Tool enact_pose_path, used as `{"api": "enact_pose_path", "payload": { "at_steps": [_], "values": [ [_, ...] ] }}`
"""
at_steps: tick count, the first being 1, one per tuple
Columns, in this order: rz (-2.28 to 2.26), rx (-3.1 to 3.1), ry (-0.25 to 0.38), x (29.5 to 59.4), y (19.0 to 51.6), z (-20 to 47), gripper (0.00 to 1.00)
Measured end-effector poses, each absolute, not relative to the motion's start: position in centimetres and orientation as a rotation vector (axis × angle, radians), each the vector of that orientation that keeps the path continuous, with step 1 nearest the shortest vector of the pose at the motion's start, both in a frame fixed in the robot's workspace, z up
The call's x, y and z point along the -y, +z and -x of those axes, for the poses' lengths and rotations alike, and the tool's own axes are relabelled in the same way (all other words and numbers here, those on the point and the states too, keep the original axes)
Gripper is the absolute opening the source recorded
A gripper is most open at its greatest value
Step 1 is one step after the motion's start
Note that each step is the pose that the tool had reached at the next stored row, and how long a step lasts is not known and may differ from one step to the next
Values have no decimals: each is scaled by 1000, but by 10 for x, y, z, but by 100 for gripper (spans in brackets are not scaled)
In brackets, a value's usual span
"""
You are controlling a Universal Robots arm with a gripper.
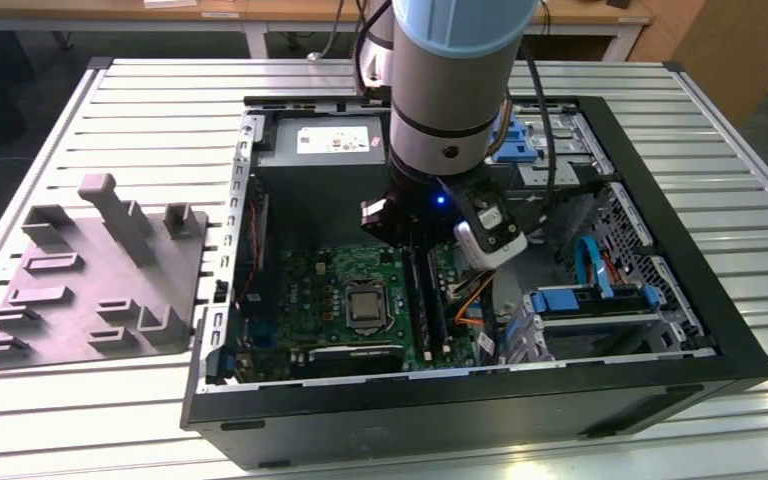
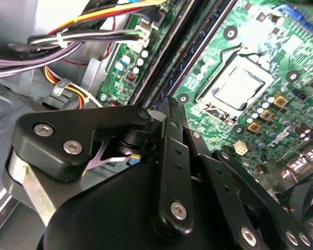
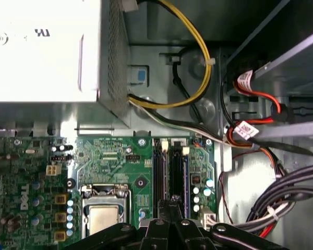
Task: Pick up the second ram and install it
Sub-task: 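Press down the second ram until it locks into place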
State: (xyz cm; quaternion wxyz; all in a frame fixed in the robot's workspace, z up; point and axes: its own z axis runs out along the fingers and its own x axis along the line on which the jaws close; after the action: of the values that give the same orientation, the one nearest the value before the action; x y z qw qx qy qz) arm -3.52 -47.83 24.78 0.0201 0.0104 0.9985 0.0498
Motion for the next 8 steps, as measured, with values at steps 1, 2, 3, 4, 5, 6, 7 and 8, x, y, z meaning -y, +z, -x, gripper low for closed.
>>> {"api": "enact_pose_path", "payload": {
  "at_steps": [1,2,3,4,5,6,7,8],
  "values": [
    [-32,-3097,154,477,248,35,10],
    [-32,-3097,154,475,247,35,10],
    [-32,-3097,154,473,247,35,10],
    [-32,-3097,154,472,247,35,10],
    [-32,-3097,154,470,247,35,10],
    [-32,-3097,154,469,246,35,10],
    [-32,-3097,154,467,246,35,10],
    [-32,-3097,154,466,246,35,10]
  ]
}}
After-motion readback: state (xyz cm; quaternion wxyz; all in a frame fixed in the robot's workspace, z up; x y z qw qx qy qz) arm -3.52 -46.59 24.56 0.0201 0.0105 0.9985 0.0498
